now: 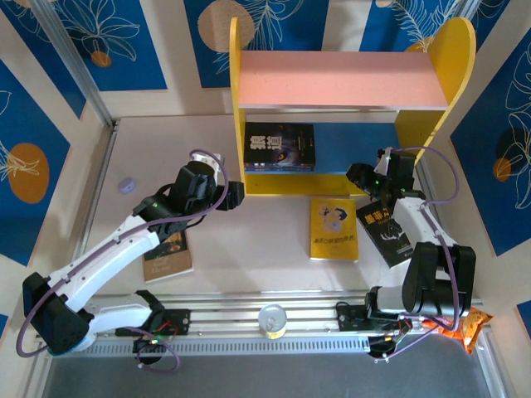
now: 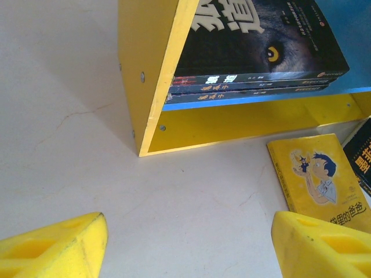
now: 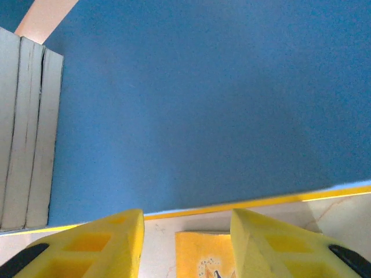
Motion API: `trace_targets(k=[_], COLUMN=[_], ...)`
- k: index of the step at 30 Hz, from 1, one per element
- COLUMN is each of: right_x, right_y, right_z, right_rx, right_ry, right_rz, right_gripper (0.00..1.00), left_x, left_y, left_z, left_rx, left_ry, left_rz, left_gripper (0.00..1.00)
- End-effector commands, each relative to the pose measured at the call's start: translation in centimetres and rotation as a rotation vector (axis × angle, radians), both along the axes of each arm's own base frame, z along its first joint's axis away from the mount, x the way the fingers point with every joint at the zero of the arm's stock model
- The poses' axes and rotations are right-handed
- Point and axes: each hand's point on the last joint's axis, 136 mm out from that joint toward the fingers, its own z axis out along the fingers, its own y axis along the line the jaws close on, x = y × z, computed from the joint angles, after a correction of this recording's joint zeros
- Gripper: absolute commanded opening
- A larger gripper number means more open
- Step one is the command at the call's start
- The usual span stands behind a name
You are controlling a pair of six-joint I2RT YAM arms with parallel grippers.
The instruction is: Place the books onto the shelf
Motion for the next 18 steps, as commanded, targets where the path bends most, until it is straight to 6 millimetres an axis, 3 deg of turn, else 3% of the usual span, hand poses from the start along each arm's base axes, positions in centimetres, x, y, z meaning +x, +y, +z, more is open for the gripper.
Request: trace_targets(k=[1, 18], right_x=[1.0, 3.3], right_y=[0.1, 0.1], right_z=[1.3, 1.7], right_rx=[0.014, 0.026], right_ry=[-0.041, -0.049], right_rz=[0.023, 0.053], right_gripper=[0.44, 0.43], left_x=[0.2, 0.4], left_y=[0.2, -0.1], left_z=[0.8, 0.9], left_rx=[-0.018, -0.010], left_ry=[-0.009, -0.002], left_rz=[0.009, 0.001], left_gripper=[0.74, 0.74])
